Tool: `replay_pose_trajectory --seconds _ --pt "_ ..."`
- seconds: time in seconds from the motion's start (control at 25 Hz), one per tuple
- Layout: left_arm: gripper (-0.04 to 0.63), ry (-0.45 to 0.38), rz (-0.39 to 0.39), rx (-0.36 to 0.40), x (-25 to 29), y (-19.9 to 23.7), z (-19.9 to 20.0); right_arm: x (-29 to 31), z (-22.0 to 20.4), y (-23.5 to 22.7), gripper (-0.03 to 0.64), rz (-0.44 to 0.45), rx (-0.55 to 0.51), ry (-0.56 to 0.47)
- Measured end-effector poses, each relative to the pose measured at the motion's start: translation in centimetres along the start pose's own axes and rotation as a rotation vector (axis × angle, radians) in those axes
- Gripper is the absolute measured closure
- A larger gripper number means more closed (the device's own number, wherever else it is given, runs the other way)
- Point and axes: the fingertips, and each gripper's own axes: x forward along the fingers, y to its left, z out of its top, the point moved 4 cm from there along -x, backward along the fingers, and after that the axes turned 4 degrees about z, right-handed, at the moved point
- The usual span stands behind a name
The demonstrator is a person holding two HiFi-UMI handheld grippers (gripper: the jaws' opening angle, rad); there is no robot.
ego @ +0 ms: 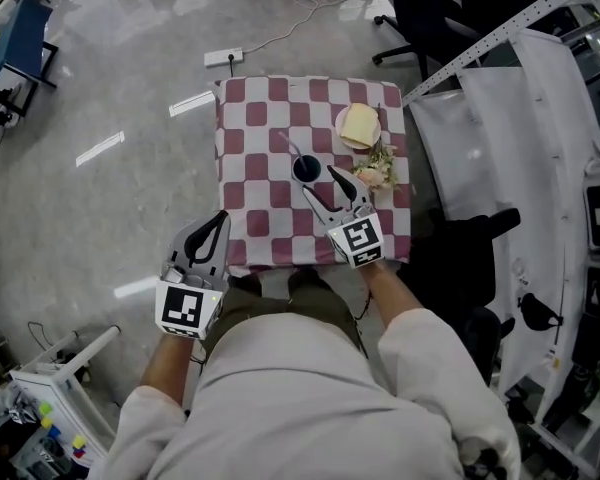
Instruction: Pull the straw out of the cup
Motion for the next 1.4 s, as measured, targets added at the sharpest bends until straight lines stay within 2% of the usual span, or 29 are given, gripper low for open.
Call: replay_pose_trajectory --seconds 0.64,1.4 --pt "0.592 0.071 0.061 -0.021 -0.7 1.2 -1.2 6.9 -5.4 -2.3 0.376 0.037 0.002 0.121" --pt "0.592 0.149 0.115 -0.035 -0.8 2.3 -2.6 12.0 -9.6 -3.9 0.449 0.057 -0.015 0.230"
